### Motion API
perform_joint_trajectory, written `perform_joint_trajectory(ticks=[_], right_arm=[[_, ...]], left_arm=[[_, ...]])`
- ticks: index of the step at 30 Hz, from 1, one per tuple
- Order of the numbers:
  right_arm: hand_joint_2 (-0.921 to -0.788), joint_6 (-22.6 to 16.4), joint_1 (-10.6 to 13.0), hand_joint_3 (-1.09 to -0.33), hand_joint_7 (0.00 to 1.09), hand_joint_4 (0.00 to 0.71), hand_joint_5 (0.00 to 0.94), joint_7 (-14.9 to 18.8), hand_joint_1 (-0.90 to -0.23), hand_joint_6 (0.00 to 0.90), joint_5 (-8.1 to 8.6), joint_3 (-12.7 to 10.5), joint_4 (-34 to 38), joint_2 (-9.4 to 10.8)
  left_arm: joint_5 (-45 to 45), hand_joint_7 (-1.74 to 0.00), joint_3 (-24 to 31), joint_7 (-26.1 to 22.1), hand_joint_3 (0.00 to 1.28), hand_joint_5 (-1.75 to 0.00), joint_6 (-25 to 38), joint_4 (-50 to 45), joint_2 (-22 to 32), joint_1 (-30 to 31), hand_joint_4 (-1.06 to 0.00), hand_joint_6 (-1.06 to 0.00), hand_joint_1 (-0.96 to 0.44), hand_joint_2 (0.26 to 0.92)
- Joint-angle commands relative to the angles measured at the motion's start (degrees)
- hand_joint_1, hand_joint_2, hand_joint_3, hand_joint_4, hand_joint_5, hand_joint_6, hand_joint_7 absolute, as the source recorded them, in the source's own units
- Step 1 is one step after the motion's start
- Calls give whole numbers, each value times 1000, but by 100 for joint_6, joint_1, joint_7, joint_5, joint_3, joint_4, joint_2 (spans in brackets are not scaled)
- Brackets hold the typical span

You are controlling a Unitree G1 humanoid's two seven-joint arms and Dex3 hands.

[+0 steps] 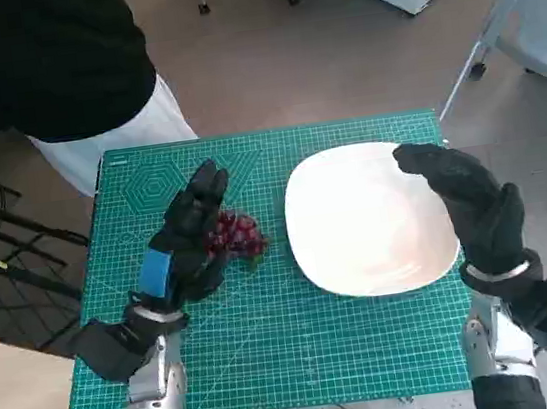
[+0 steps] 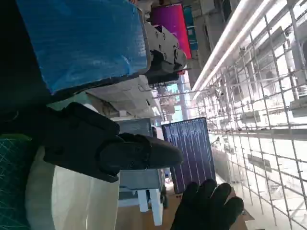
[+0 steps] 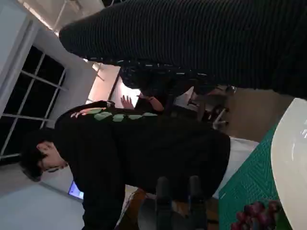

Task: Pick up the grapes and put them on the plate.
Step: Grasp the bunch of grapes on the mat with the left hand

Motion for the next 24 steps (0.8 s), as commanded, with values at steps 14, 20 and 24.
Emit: perform_joint_trajectory(ticks=[14, 20, 24], right_arm=[[-921, -56, -7, -612, 336, 196, 1, 76, -549, 28, -5, -19, 177, -34], [-921, -63, -10, -612, 339, 196, 2, 84, -549, 27, 0, -19, 163, -48], [-921, -55, 0, -612, 341, 197, 2, 67, -550, 26, -13, -14, 136, -49]], left_arm=[[9, -5, -43, -1, 246, 0, 21, -77, 5, -54, -222, -326, -591, 921], [24, -5, -55, 8, 245, 0, 24, -101, 14, -52, -222, -326, -592, 921], [37, -4, -58, 16, 245, 0, 23, -107, 24, -56, -222, -326, -593, 921]])
